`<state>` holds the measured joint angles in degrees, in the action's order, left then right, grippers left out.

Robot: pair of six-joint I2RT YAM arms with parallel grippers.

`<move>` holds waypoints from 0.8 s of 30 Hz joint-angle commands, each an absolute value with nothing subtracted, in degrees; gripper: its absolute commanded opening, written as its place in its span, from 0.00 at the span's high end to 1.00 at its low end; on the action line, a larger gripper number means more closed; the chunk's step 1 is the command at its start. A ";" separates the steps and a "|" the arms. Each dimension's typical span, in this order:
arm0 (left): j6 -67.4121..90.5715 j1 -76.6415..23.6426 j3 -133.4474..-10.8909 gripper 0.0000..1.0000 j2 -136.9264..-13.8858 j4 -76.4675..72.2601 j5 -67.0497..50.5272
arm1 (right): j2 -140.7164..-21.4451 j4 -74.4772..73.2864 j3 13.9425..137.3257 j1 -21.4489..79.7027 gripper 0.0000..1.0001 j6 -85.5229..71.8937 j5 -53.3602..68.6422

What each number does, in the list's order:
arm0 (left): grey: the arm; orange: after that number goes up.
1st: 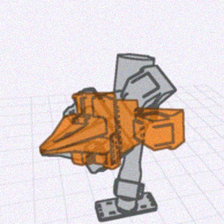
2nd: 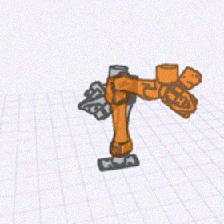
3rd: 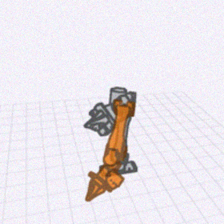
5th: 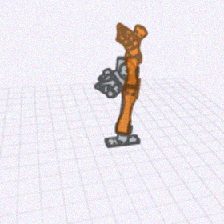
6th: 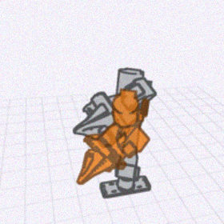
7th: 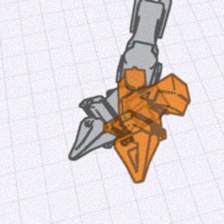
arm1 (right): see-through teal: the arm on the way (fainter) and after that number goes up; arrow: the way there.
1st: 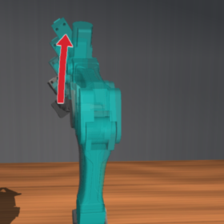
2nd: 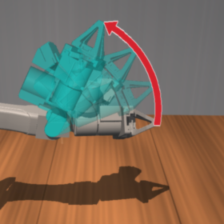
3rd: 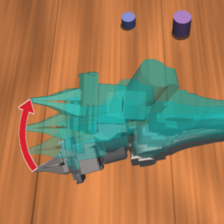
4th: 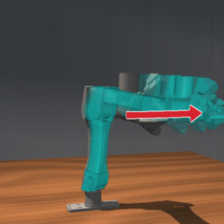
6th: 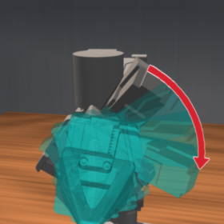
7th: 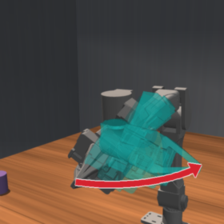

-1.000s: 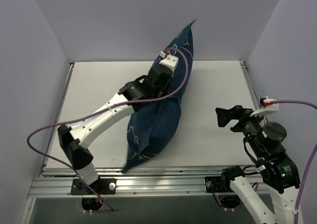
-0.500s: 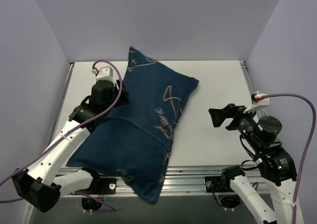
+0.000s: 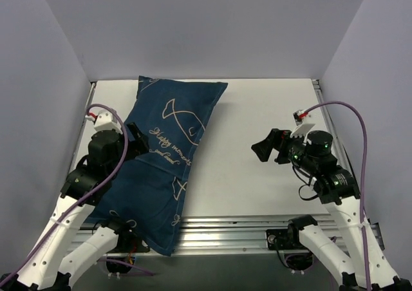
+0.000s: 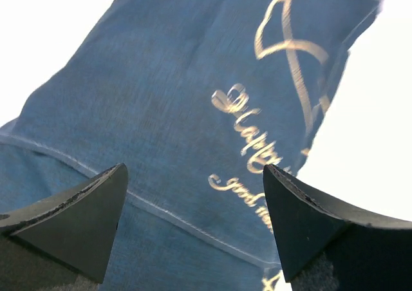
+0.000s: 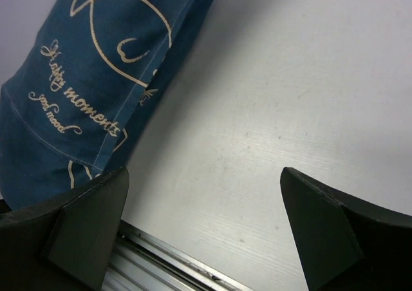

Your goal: Remove the pillowcase from the pillow

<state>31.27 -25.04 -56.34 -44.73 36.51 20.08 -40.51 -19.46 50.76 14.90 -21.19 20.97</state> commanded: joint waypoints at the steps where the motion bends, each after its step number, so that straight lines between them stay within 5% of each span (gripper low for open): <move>1: 31.46 -24.70 -53.27 0.06 -47.37 40.16 20.30 | -42.45 -15.21 49.05 15.91 0.00 -24.51 22.59; 11: 48.58 -31.96 -37.97 0.03 -55.01 20.98 2.55 | -49.03 -7.92 42.89 22.58 0.00 -30.58 17.25; 17: 51.95 -53.15 -48.32 0.04 -65.12 5.63 6.32 | -56.33 -4.39 43.85 29.18 0.02 -34.36 9.42; 24: 42.46 -56.52 -61.25 0.04 -62.50 18.52 24.31 | -59.41 -6.50 47.20 29.62 0.01 -33.93 2.74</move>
